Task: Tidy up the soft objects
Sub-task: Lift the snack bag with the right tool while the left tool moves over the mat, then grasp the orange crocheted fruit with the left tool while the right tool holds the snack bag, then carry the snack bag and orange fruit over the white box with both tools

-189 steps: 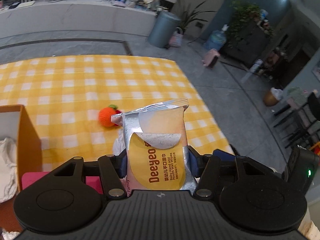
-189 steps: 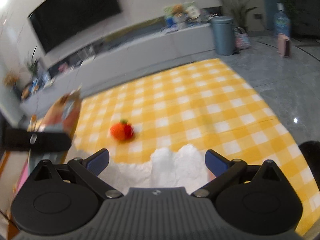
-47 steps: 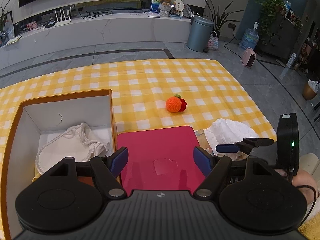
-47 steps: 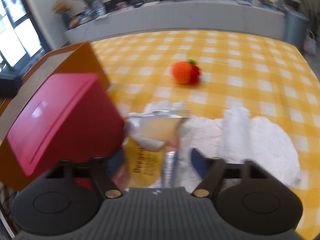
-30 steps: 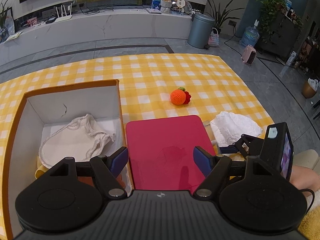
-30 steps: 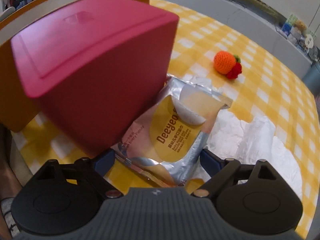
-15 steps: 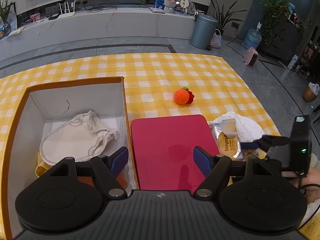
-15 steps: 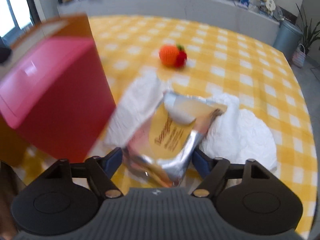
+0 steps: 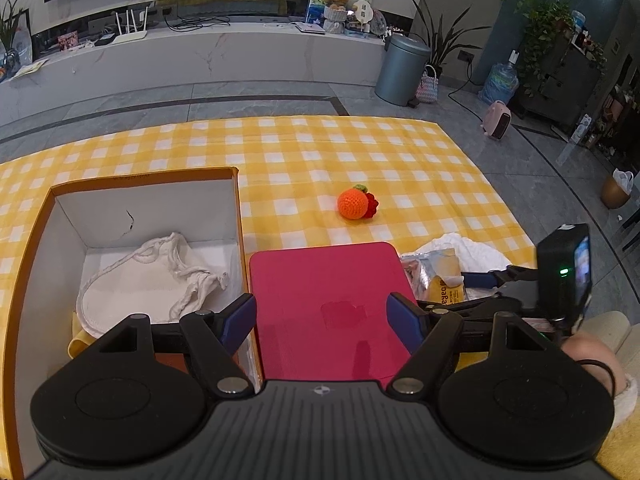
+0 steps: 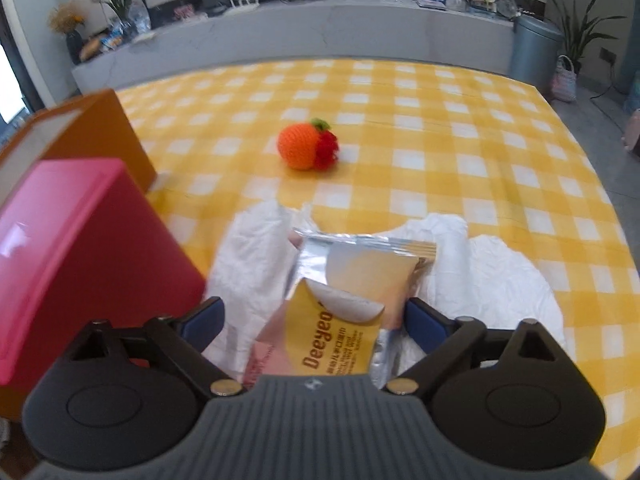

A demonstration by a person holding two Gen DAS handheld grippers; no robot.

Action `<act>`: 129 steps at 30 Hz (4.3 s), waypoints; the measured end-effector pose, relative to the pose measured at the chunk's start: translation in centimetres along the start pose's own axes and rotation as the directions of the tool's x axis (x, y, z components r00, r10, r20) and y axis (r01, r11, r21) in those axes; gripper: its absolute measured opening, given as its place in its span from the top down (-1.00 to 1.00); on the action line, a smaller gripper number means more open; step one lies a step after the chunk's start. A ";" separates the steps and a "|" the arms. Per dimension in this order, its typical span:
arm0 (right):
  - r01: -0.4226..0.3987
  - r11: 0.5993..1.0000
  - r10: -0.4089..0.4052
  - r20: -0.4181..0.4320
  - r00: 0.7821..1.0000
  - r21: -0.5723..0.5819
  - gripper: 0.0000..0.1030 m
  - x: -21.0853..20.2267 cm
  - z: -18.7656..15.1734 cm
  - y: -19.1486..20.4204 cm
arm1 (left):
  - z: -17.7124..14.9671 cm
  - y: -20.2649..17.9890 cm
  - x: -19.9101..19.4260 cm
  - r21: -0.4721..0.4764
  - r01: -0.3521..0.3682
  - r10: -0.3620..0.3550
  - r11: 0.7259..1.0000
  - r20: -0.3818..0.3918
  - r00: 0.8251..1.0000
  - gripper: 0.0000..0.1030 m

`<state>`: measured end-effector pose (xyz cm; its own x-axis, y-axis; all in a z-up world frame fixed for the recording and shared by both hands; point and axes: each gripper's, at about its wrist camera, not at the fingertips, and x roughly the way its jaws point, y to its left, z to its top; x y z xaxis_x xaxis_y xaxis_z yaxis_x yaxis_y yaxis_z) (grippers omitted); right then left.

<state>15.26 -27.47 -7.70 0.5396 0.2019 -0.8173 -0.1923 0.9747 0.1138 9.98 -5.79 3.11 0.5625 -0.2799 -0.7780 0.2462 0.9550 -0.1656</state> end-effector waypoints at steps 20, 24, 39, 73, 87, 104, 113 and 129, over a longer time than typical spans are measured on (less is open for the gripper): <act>0.003 0.999 -0.001 0.052 0.999 -0.045 -0.08 -1.8 -0.4 -1.0 | 6.9 -8.1 -1.9 0.108 0.074 -0.085 0.991 0.104 0.991 -0.69; -0.046 0.997 0.049 0.039 0.998 -0.060 -0.08 -2.0 -0.6 -0.6 | 8.7 -9.3 -0.8 0.089 0.150 -0.160 0.985 0.121 0.980 -0.71; -0.005 0.989 -0.001 -0.043 0.999 -0.145 -0.01 1.2 -0.4 1.2 | 9.6 -7.8 11.5 0.138 -0.034 0.034 0.990 0.002 0.999 -0.71; -0.058 0.996 0.057 -0.026 0.998 -0.068 0.01 0.0 -0.3 -0.6 | 12.0 -5.7 25.8 0.020 -0.042 0.046 0.999 -0.344 0.938 0.03; -0.057 0.997 0.061 0.064 0.996 -0.051 0.00 -3.1 -0.4 -1.3 | 12.8 -8.4 16.0 0.106 -0.037 0.048 0.994 -0.103 0.993 0.09; -0.222 0.968 0.198 0.188 0.962 0.116 0.00 -6.0 -0.7 -4.1 | 8.3 -7.8 4.7 0.141 0.051 -0.049 0.989 -0.017 0.999 0.09; -0.272 0.958 0.244 0.249 0.937 0.087 0.01 -8.7 -0.3 -1.9 | 5.9 -3.1 -0.6 0.067 0.014 -0.020 0.998 0.094 0.995 0.09; -0.367 0.926 0.376 0.345 0.860 -0.094 0.01 -14.6 1.5 9.9 | -1.2 8.9 -7.0 -0.212 -0.020 0.088 0.977 0.316 0.945 0.09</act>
<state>6.64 -20.61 6.22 0.6746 0.5731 -0.4653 -0.4528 0.8190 0.3523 7.27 4.80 6.37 0.8022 -0.2119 -0.5582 0.0618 0.9593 -0.2754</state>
